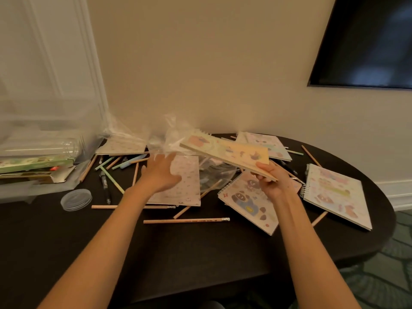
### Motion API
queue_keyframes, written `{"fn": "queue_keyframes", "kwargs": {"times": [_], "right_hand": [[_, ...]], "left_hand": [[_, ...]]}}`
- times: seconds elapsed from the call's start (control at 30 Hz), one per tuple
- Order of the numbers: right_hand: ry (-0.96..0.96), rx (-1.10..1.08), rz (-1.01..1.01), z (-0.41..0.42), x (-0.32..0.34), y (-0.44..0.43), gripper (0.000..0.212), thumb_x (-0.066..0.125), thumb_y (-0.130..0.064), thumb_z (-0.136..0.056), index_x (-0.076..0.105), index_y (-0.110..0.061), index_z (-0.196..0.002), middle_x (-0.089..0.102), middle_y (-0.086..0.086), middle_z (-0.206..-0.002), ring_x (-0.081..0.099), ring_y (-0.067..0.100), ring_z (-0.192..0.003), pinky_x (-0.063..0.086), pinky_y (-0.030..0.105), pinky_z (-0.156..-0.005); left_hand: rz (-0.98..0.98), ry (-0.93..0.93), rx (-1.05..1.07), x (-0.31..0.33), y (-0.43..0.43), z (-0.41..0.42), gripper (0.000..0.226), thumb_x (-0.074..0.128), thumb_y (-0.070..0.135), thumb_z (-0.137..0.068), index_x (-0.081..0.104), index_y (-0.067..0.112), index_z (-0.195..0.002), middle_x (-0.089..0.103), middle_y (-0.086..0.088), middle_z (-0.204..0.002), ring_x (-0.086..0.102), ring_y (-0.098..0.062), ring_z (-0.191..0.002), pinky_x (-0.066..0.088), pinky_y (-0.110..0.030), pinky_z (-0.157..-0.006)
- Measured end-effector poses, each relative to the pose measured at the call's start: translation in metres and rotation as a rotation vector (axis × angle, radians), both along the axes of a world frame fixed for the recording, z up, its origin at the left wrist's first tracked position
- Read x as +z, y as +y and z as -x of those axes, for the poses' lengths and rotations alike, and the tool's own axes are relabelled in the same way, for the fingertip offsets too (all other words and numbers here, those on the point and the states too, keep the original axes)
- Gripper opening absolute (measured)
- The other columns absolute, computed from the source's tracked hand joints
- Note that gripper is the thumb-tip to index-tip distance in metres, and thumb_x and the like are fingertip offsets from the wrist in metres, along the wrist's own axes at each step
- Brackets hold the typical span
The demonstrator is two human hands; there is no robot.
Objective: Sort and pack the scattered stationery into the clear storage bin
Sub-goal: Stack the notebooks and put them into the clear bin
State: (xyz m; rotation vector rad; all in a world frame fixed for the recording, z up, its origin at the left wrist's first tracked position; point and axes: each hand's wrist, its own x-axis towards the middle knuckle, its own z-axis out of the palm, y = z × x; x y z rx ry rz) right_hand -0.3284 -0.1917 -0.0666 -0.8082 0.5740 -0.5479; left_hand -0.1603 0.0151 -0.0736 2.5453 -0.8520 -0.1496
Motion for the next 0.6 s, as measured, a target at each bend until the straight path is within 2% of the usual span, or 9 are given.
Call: {"fn": "queue_keyframes", "kwargs": {"times": [0.03,0.07,0.1,0.2,0.3,0.4,0.5,0.6], "right_hand": [[0.044,0.053,0.010,0.003,-0.001,-0.005,0.027,0.042,0.004,-0.093,0.050,-0.008,-0.116,0.053,0.011,-0.077,0.045,0.006,-0.029,0.027,0.010,-0.024],[0.081,0.102,0.027,0.006,-0.001,-0.008,0.025,0.042,0.003,-0.093,0.051,-0.007,-0.114,0.055,0.010,-0.077,0.043,0.005,-0.027,0.026,0.010,-0.023],[0.110,0.136,0.043,0.009,-0.002,-0.010,0.023,0.042,0.002,-0.093,0.053,-0.008,-0.110,0.059,0.009,-0.074,0.043,0.005,-0.027,0.025,0.010,-0.023],[0.192,0.192,0.079,0.018,-0.005,-0.013,0.020,0.042,0.003,-0.093,0.057,-0.009,-0.099,0.065,0.005,-0.057,0.048,0.005,-0.028,0.024,0.008,-0.023],[0.279,0.199,0.079,0.022,-0.008,-0.016,0.015,0.046,0.003,-0.091,0.056,-0.009,-0.095,0.065,0.007,-0.053,0.050,0.005,-0.029,0.023,0.008,-0.024],[0.298,0.188,0.091,0.021,-0.009,-0.019,0.014,0.047,0.002,-0.091,0.056,-0.008,-0.095,0.064,0.008,-0.053,0.049,0.006,-0.029,0.024,0.009,-0.024],[0.255,0.141,0.130,0.014,-0.009,-0.018,0.021,0.044,0.003,-0.091,0.056,-0.008,-0.104,0.064,0.007,-0.054,0.050,0.008,-0.030,0.025,0.011,-0.023],[0.243,0.136,0.166,0.008,-0.008,-0.016,0.020,0.043,0.004,-0.091,0.057,-0.007,-0.100,0.064,0.010,-0.059,0.049,0.008,-0.030,0.026,0.011,-0.024]], "left_hand": [[-0.149,-0.039,-0.025,-0.009,-0.002,-0.002,0.074,0.056,0.033,-0.089,0.014,0.026,-0.149,0.011,-0.007,-0.155,0.005,-0.030,-0.143,0.023,-0.047,-0.113],[-0.216,-0.042,-0.037,-0.018,-0.004,-0.003,0.077,0.058,0.035,-0.088,0.011,0.026,-0.149,0.005,-0.008,-0.156,0.000,-0.032,-0.144,0.022,-0.047,-0.114],[-0.221,-0.046,-0.031,-0.025,-0.006,-0.004,0.077,0.057,0.033,-0.089,0.011,0.025,-0.150,0.005,-0.009,-0.156,0.004,-0.034,-0.143,0.023,-0.045,-0.113],[-0.151,-0.218,0.036,-0.035,-0.006,-0.005,0.060,0.049,0.022,-0.095,0.020,0.017,-0.147,0.023,-0.013,-0.150,0.032,-0.034,-0.133,0.035,-0.041,-0.103],[-0.153,-0.357,0.051,-0.034,-0.004,-0.008,0.042,0.040,0.007,-0.096,0.036,0.009,-0.137,0.039,-0.013,-0.136,0.047,-0.031,-0.118,0.041,-0.037,-0.091],[-0.142,-0.390,0.057,-0.030,-0.003,-0.010,0.028,0.035,0.002,-0.095,0.046,0.004,-0.121,0.047,-0.015,-0.123,0.052,-0.032,-0.106,0.042,-0.037,-0.081],[0.007,-0.430,0.071,-0.023,-0.005,-0.010,0.021,0.033,0.002,-0.096,0.051,0.000,-0.106,0.054,-0.018,-0.109,0.054,-0.034,-0.095,0.039,-0.036,-0.070],[0.138,-0.411,0.092,-0.014,-0.007,-0.010,0.018,0.035,0.001,-0.096,0.051,-0.002,-0.091,0.056,-0.022,-0.093,0.051,-0.033,-0.074,0.031,-0.036,-0.059]]}}
